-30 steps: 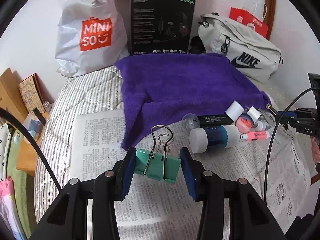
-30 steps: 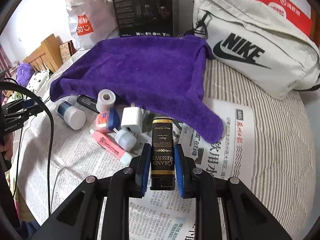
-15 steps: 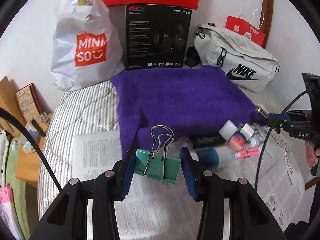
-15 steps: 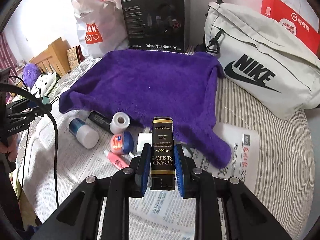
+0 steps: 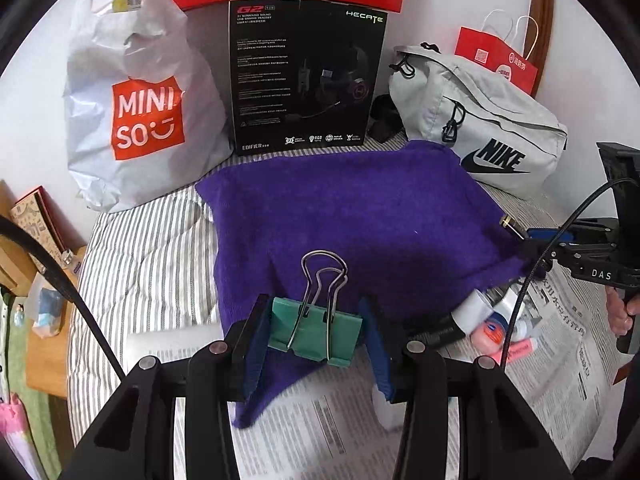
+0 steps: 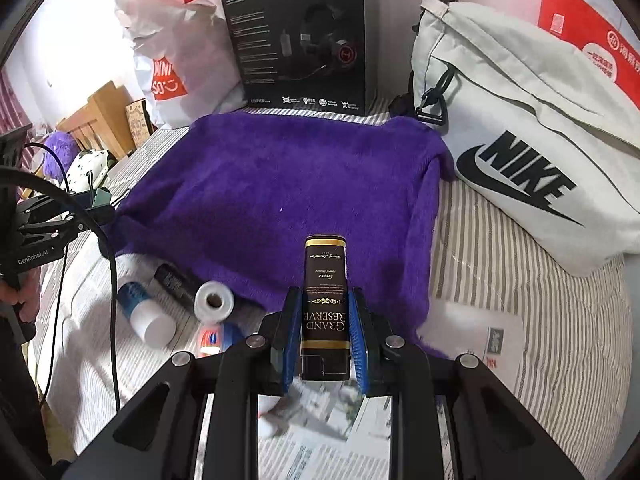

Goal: Organize rigid objects
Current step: 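Carry the clip and the box over the purple towel with both tools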

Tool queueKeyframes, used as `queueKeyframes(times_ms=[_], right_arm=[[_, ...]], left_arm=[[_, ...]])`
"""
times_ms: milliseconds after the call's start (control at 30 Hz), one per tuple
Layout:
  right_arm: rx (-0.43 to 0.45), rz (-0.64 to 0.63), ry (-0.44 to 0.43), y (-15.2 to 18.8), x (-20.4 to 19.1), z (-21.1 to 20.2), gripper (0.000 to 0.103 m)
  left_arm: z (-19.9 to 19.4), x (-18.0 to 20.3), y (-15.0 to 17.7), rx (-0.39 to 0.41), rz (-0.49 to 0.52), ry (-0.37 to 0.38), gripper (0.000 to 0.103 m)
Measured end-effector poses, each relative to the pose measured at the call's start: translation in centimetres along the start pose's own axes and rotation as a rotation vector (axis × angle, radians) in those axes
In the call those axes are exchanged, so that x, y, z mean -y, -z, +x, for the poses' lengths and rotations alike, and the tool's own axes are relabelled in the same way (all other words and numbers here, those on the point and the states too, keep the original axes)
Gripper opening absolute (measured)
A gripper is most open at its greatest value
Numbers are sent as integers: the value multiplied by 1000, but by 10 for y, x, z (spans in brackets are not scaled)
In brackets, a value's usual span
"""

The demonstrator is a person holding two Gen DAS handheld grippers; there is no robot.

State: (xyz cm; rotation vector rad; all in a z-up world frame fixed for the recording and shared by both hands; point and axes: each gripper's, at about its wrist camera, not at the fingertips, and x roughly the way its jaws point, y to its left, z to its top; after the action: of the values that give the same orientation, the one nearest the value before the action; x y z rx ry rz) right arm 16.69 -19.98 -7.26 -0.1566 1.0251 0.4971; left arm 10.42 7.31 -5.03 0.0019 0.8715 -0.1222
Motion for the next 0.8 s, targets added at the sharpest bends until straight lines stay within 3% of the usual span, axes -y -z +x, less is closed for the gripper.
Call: queueKeyframes(times_ms=[800], right_arm=[[-11, 36, 24, -72, 35, 79, 23]], left_arm=[[80, -15, -47, -61, -35, 17, 43]])
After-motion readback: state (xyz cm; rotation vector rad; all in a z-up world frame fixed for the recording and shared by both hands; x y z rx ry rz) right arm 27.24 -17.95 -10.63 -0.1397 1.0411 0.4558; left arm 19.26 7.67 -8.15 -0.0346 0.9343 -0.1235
